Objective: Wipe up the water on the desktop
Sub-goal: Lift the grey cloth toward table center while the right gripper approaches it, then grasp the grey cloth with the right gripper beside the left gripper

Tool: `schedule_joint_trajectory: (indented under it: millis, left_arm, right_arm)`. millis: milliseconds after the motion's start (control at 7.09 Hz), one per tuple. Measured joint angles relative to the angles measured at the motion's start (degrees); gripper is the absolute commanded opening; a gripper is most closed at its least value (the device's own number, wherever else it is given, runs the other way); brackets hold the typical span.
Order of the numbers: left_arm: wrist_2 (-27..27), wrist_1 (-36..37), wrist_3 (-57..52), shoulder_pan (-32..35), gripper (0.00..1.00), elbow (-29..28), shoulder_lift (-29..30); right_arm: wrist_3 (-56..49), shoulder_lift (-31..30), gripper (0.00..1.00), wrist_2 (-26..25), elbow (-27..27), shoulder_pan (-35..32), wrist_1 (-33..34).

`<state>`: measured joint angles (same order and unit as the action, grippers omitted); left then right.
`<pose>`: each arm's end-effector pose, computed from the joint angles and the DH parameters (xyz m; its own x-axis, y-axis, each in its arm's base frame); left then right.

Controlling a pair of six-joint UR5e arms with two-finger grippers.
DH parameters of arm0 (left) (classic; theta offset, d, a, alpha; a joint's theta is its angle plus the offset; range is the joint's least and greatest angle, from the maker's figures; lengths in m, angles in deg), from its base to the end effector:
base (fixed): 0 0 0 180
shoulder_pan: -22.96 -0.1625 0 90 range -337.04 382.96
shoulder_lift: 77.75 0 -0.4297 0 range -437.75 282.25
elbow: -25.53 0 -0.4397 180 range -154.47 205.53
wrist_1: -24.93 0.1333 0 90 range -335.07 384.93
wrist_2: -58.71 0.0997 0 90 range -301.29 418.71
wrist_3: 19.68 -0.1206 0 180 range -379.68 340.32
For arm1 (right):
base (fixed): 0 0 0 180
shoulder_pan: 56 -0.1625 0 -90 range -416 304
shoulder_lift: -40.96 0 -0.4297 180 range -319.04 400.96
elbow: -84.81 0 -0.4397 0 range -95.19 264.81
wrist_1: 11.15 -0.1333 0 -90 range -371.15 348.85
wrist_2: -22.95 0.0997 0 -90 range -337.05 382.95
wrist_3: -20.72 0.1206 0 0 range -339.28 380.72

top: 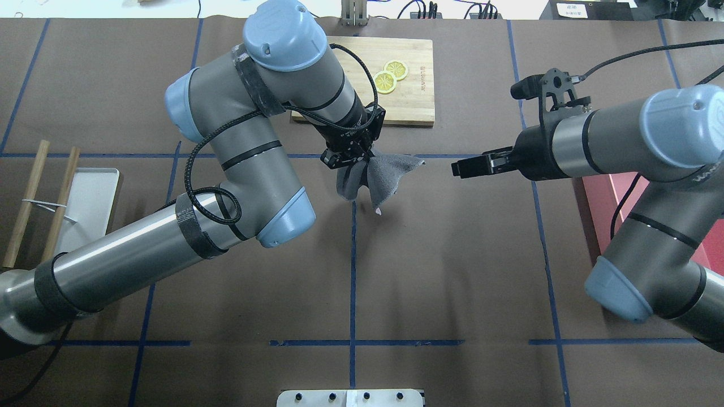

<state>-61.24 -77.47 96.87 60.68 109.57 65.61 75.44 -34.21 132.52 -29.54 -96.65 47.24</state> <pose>0.5745 -0.5368 0.0617 0.2715 -0.6996 -0.6609 0.3467 0.7117 -0.6110 -0.3878 -0.4554 0.2433 0.4197 -0.3569 0.8345 -0.1610 0.8756 0.4554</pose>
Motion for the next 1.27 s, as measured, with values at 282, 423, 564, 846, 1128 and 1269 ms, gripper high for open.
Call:
schedule_joint_trajectory:
  millis: [282, 423, 564, 846, 1128, 1269]
  left_arm:
    - [-0.1, -0.1, 4.1, -0.4, 0.00, 0.6, 0.7]
    - [-0.2, -0.1, 5.2, -0.5, 0.00, 1.0, 1.0]
    - [-0.3, -0.1, 6.0, -0.6, 0.00, 1.3, 1.3]
    - [-0.4, -0.1, 7.6, -0.8, 0.00, 2.2, 1.6]
    - [-1.5, 0.0, 8.8, -1.5, 0.00, 3.5, 1.5]
    - [-1.9, 0.2, 9.0, -2.1, 0.00, 4.3, 1.2]
  right_arm:
    - [-0.3, 2.6, 0.99, -13.0, -0.6, 7.5, 0.0]
    - [-0.5, 3.3, 0.99, -18.0, -0.6, 10.5, 0.0]
    - [-0.8, 3.8, 0.98, -20.3, -0.7, 12.2, 0.0]
    - [-3.4, 4.0, 0.98, -24.4, -0.7, 15.0, 0.0]
    - [-5.3, 4.1, 0.98, -29.3, -0.7, 17.4, 0.0]
    - [-5.8, 4.1, 0.98, -30.9, -0.7, 18.0, 0.0]
